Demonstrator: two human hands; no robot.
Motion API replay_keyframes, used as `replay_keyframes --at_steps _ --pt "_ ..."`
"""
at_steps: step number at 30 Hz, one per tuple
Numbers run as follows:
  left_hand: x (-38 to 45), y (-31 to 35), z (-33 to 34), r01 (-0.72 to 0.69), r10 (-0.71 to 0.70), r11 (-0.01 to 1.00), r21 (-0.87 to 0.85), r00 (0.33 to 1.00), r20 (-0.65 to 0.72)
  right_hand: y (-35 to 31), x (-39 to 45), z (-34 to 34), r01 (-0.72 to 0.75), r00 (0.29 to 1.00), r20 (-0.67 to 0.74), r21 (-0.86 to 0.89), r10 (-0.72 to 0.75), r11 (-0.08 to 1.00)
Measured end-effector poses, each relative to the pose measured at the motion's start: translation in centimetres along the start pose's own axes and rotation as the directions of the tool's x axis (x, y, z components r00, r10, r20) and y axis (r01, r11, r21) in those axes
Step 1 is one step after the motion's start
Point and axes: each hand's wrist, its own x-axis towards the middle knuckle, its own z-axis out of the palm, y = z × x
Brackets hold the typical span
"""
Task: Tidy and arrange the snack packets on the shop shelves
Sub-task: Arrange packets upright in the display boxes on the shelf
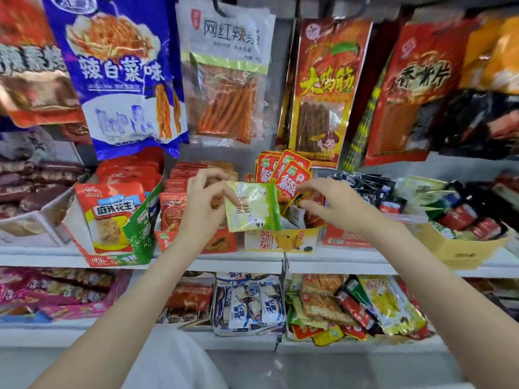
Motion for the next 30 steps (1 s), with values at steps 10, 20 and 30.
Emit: replay_keyframes --at_steps 10,20,30 --pt "0.2 5.5 0.8 0.08 0.052 0.944 -0.319 0.921 0.387 -0.1 -4.3 -0.2 -0.14 0.989 0.065 0.723 0.135 0.677" --pt "1.4 11.8 9.8 -0.08 0.125 0.989 -0.124 0.896 0.426 12.5 -13.5 -5.9 -0.135 0.59 -0.385 0.819 0.709 0.557" --pt "5.8 19.0 21.3 -0.327 0.283 0.942 -0.068 0.673 0.684 20.7 -15.3 -10.4 -0.359 0.664 -0.463 0.492 0.588 0.793"
